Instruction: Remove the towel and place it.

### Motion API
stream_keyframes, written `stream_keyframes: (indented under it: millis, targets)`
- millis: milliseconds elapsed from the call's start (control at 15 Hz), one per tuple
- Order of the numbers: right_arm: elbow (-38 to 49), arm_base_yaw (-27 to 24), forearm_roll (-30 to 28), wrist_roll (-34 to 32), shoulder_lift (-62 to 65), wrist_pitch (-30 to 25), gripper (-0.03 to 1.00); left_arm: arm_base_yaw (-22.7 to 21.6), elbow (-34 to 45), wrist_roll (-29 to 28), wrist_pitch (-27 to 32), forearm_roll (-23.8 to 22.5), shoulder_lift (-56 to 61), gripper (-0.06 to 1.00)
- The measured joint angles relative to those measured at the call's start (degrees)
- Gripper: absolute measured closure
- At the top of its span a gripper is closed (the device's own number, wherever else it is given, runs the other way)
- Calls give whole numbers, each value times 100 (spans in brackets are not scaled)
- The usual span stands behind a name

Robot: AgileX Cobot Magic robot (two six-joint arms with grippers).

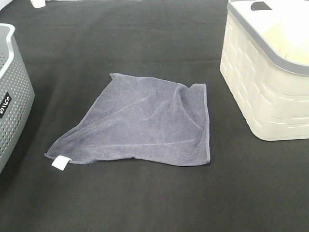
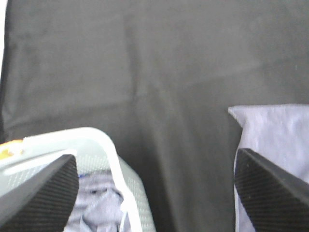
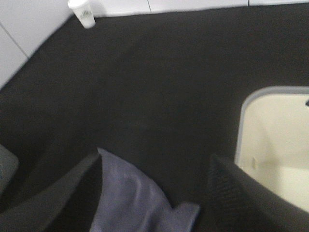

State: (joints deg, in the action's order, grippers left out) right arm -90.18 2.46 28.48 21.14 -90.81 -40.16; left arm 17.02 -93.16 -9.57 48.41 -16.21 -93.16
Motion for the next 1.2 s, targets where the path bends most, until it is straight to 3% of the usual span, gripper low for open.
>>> stream_keyframes:
  millis: [133,400,533,800,1000,1200]
  targets:
    - [-871,0,-1409,-819,-258,-1261,34,0,-447,183,728,218,-160,12]
    - [-1524,0,-2607,-1083,-229,-2785,34,-6,-1197,309,1948,590,-384,12]
    - [-1524,0,-2848,-1100,-74,-2916,34,-17,-1335,57,2080,665,-269,12]
    - [-1438,0,-2882,-1461,504,-2934,34,-17,-1318,-132,2103,1232,338,13]
    - [-733,0,-2882,-1513,1364,-2934,34,-17,-487,-384,2103,1541,1037,13]
    - [561,0,-2882,-1513,2292,-2968,34,-17,848,-602,2120,1587,1868,13]
